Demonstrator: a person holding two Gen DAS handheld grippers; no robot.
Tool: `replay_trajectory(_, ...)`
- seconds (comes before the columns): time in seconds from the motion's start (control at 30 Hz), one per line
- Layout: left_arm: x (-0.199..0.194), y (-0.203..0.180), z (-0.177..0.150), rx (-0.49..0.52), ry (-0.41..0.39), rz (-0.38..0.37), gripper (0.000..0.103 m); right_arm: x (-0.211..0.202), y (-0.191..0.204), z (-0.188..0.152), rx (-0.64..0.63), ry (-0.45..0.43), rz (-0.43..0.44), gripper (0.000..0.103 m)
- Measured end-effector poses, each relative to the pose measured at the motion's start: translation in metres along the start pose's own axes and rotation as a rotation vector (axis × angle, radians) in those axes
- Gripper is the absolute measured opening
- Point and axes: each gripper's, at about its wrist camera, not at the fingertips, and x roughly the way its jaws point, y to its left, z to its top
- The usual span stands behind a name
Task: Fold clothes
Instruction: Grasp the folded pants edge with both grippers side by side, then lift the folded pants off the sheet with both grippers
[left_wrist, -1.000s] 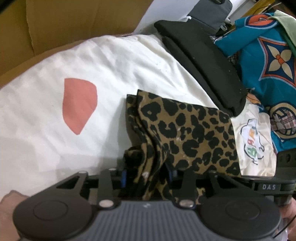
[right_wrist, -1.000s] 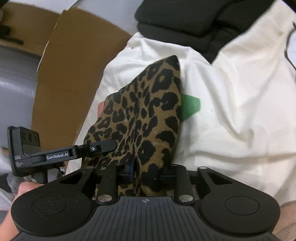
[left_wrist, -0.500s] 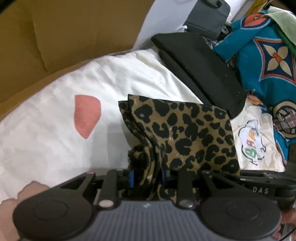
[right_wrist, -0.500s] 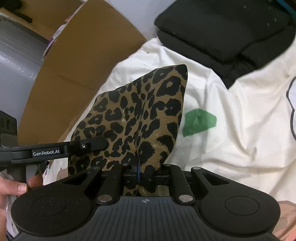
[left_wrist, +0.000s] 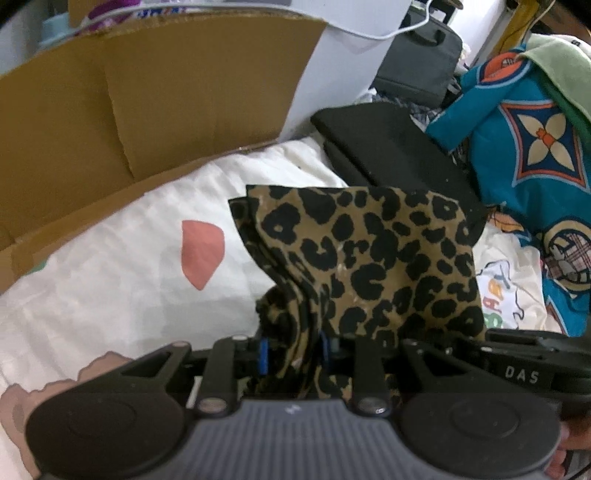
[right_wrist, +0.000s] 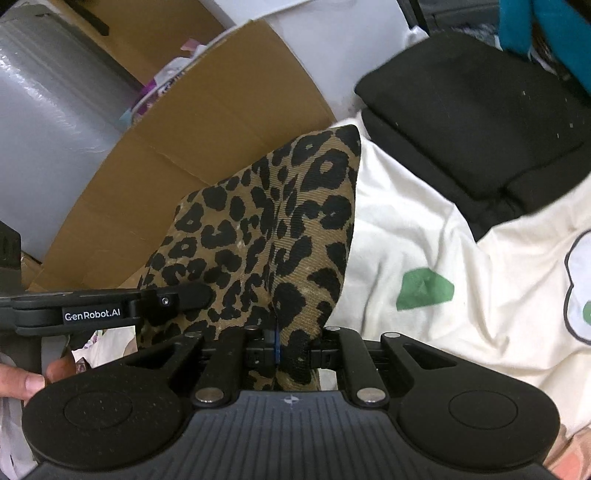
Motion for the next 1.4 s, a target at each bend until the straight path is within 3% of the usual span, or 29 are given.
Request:
replay_trajectory(0.43,-0.051,-0.027,-0.009,-0.019,-0.082,0.058,0.026,-0.046,0.043,0.006,-0.166,-0.085,-0.069,0.010)
replay_trajectory(0.83,-0.083,-0.050,-0.014,-0.013,-0.159,0.083,0.026,-0.077,0.059,0.017,-0.219,-0.155,-0.081,0.009)
replay_trajectory(1.1,-0.100,-0.066,-0.013,-0.031,-0.207,0.070,0.026,-0.099,0.060,0.029,-0.257,-0.196,-0.086,0.009)
replay_trajectory(1.4,-0.106,-0.105,-0.001,0.039,-0.224,0.046,0.025,-0.130,0.035,0.057,-0.255,-0.266,-0.110,0.009)
